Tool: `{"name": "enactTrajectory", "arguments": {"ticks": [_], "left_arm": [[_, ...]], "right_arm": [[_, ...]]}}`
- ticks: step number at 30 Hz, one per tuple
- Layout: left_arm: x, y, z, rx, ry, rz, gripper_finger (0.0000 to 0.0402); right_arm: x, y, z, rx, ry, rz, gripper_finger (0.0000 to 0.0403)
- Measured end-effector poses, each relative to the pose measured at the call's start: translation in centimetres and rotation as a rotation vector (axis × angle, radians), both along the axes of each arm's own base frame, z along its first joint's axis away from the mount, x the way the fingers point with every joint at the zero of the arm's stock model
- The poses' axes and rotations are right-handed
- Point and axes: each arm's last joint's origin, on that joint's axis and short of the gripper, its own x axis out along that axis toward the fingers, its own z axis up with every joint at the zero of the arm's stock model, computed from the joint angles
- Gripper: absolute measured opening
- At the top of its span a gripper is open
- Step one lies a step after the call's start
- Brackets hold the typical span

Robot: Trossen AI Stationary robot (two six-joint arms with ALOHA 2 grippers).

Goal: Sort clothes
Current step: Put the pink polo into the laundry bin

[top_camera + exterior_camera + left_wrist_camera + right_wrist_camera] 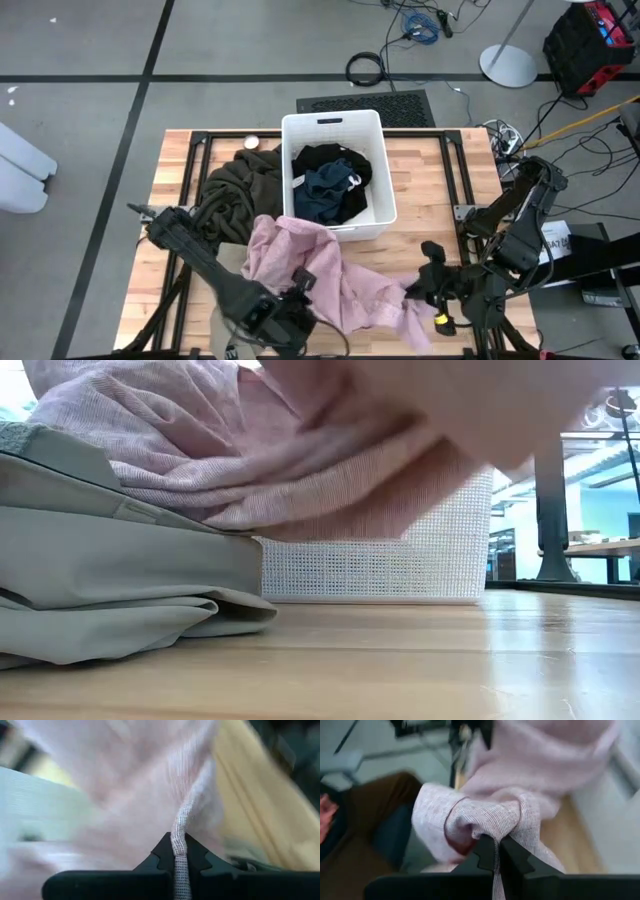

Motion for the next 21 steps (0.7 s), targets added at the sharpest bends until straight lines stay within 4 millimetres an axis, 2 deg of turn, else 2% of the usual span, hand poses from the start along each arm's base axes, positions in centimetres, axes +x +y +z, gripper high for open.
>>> {"name": "enactTrajectory", "arguments": {"ticks": [4, 8, 12, 16, 21], "left_arm": [[-2.6, 0.9, 8.2, -0.067, -0.253, 0.019, 0.0008], [-5.7, 2.7, 15.8, -0.197, -0.574, 0.065, 0.0008], [-8.4, 5.0, 22.0, -0.324, -0.875, 0.059, 0.0008], [-9.8, 6.9, 25.4, -0.335, -1.077, 0.049, 0.0008], [-10.1, 8.8, 27.4, -0.29, -1.219, 0.049, 0.0008]], "right_arm": [[0.4, -0.1, 1.5, -0.054, -0.168, 0.002, 0.0002], [0.4, -0.6, 4.1, -0.017, -0.345, 0.053, 0.0002], [-0.7, -1.9, 7.7, 0.006, -0.57, 0.093, 0.0002], [-2.6, -4.4, 11.2, -0.046, -0.788, 0.1, 0.0002], [-5.7, -8.3, 15.0, -0.091, -1.037, 0.024, 0.0002]]}}
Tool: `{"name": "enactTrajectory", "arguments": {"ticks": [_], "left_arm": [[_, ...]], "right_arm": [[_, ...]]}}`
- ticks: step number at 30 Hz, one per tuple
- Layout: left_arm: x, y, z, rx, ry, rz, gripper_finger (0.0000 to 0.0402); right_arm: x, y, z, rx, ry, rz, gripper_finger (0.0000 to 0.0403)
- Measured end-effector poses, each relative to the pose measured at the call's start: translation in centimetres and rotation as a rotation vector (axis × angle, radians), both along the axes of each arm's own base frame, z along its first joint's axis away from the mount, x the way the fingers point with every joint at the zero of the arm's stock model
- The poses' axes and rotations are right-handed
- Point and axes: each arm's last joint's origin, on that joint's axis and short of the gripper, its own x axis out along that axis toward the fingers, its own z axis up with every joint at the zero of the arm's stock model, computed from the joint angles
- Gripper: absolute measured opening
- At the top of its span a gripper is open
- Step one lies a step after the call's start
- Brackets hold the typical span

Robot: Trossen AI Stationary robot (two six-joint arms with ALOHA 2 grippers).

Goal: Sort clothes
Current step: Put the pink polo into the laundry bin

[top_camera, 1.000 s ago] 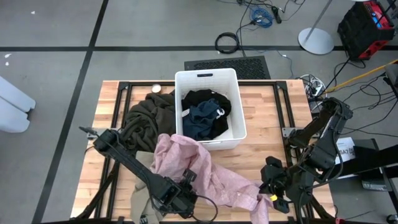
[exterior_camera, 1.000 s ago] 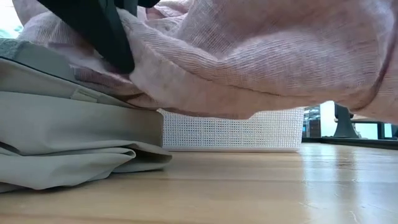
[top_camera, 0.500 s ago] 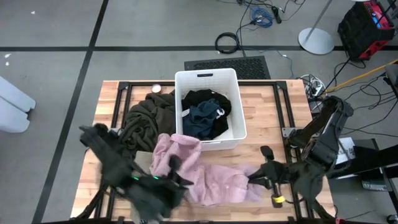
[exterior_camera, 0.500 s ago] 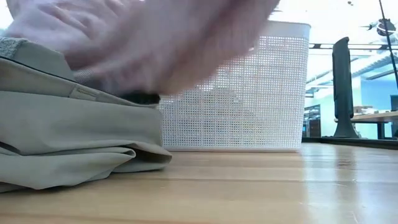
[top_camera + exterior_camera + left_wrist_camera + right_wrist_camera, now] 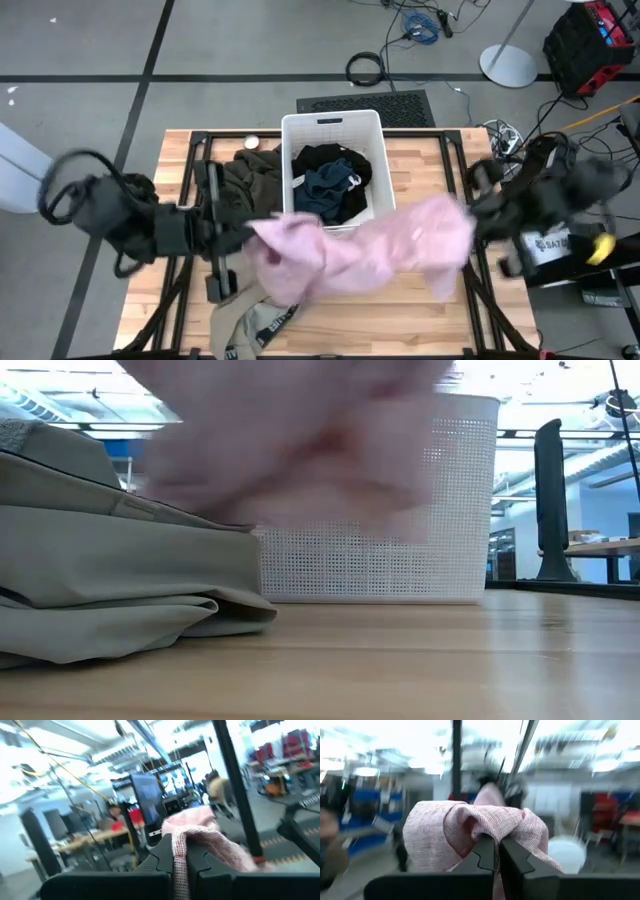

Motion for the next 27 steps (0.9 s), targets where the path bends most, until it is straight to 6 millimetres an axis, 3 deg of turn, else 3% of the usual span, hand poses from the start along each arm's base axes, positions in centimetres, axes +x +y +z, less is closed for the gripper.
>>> {"name": "enactTrajectory", "arguments": {"ticks": [6, 13, 17, 21, 27], "left_arm": [[0.9, 1.5, 0.2, 0.048, -0.007, 0.076, 0.0008], [1.3, 1.7, -0.3, 0.084, 0.039, 0.088, 0.0008], [1.5, 1.5, -1.0, 0.087, 0.093, 0.044, 0.0008], [1.8, 1.1, -2.2, 0.065, 0.176, -0.046, 0.0008], [1.9, -0.1, -3.2, -0.041, 0.24, -0.219, 0.0014]], "right_arm": [[-3.0, -3.9, 2.0, 0.014, -0.137, -0.064, 0.0002], [-4.3, -5.4, 1.7, 0.076, -0.087, -0.02, 0.0002], [-4.1, -5.2, 0.4, 0.154, 0.042, 0.055, 0.0002], [-3.7, -4.6, -1.5, 0.341, 0.241, 0.139, 0.0002], [-1.3, -1.4, -3.7, 0.5, 0.441, 0.168, 0.0002]]}}
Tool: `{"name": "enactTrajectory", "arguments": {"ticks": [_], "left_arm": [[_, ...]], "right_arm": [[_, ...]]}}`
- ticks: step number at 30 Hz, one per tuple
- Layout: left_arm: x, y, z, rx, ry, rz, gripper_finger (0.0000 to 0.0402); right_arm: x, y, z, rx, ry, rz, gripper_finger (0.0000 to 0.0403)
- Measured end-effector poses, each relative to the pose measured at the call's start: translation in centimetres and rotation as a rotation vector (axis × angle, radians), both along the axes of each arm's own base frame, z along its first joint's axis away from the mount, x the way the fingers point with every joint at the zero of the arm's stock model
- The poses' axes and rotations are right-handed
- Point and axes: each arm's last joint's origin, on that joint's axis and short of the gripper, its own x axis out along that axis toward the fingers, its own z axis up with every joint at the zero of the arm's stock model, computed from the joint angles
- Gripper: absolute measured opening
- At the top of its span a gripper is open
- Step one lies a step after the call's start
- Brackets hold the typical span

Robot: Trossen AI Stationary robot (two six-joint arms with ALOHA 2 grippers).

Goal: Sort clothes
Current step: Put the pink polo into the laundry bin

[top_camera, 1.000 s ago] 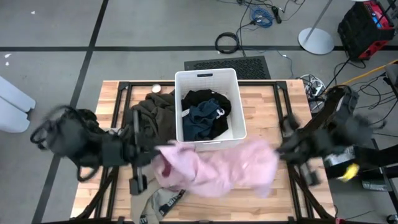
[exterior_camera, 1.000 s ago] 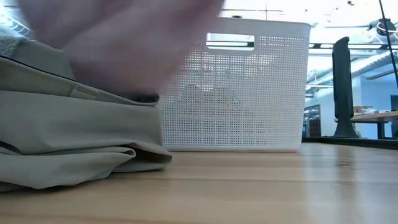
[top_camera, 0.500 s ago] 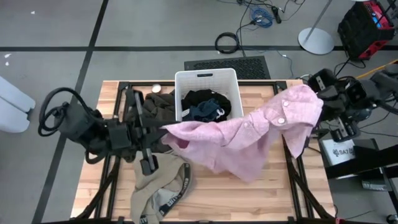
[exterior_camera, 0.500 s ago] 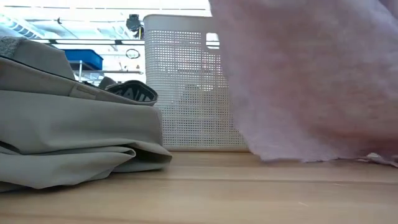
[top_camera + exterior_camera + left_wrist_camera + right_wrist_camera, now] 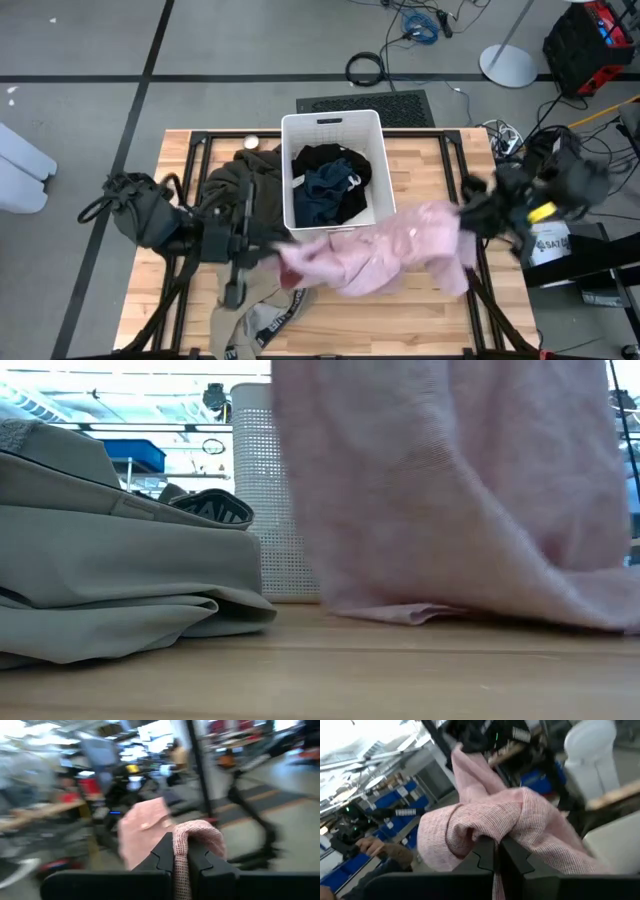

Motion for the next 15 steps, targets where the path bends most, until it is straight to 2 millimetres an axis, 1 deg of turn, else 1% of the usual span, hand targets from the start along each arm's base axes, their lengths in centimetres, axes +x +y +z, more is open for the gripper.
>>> {"name": "enactTrajectory", "arguments": {"ticks": [2, 4, 7, 10, 12, 15], "left_arm": [[-0.2, -0.8, -0.4, -0.04, 0.041, -0.09, 0.0015], [-0.5, -1.9, -1.1, -0.06, 0.094, -0.154, 0.0013], [-0.9, -4.2, -2.3, -0.027, 0.163, -0.214, 0.001], [-1.1, -6.7, -3.5, 0.005, 0.198, -0.27, 0.0009], [-1.2, -8.3, -4.2, 0.025, 0.217, -0.3, 0.0009], [-1.4, -10.5, -5.5, 0.057, 0.238, -0.296, 0.0008]], "right_arm": [[1.1, 2.0, -0.7, 0.022, 0.044, 0.021, 0.0002], [2.2, 4.3, -1.9, 0.035, 0.103, 0.04, 0.0002], [3.2, 7.8, -3.8, 0.061, 0.194, 0.071, 0.0002], [3.7, 11.1, -5.6, 0.085, 0.256, 0.097, 0.0002], [3.7, 13.2, -7.0, 0.069, 0.281, 0.1, 0.0002], [3.6, 15.9, -8.3, 0.037, 0.244, 0.04, 0.0002]]}}
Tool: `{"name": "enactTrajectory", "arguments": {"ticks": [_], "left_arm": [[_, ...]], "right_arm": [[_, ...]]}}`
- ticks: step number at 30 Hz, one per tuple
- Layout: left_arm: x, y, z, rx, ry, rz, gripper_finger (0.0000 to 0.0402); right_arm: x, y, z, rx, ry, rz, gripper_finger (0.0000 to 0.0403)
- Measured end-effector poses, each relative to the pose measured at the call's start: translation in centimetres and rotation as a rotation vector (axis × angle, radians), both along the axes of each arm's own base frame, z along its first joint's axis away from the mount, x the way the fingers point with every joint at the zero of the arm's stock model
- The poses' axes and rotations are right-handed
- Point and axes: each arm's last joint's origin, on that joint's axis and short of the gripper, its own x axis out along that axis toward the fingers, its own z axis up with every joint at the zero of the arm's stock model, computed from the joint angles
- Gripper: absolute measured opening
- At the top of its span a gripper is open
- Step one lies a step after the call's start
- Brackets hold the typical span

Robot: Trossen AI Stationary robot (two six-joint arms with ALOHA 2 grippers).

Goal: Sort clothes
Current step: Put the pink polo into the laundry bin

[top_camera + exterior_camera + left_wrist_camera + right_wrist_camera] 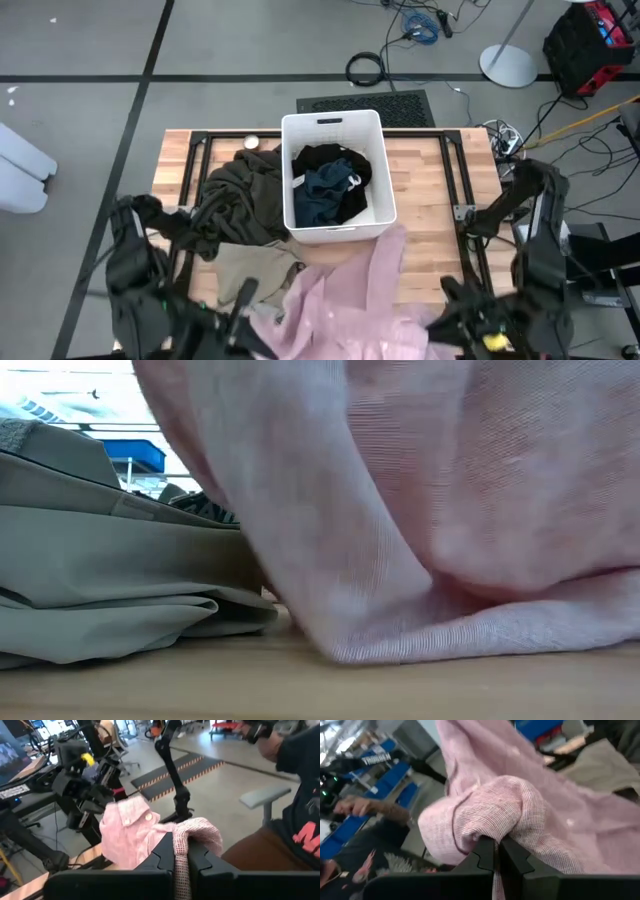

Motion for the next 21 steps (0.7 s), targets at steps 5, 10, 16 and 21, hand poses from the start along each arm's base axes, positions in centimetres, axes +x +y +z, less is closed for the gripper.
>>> {"name": "enactTrajectory", "arguments": {"ticks": [5, 10, 16, 21], "left_arm": [[0.4, -2.7, -2.1, 0.061, 0.019, 0.037, 0.0008], [1.7, -2.7, -2.8, 0.108, 0.004, 0.13, 0.0008], [4.4, 1.4, -2.9, 0.207, 0.027, 0.337, 0.0008], [7.4, 5.7, -5.4, 0.189, 0.245, 0.452, 0.0008]], "right_arm": [[0.3, 3.1, -1.0, -0.091, -0.099, -0.04, 0.0002], [-0.7, 2.9, 2.4, -0.211, -0.185, -0.144, 0.0002], [-3.0, -2.7, 6.2, -0.291, -0.153, -0.296, 0.0001], [-3.6, -8.1, 3.3, -0.232, 0.099, -0.35, 0.0]]}}
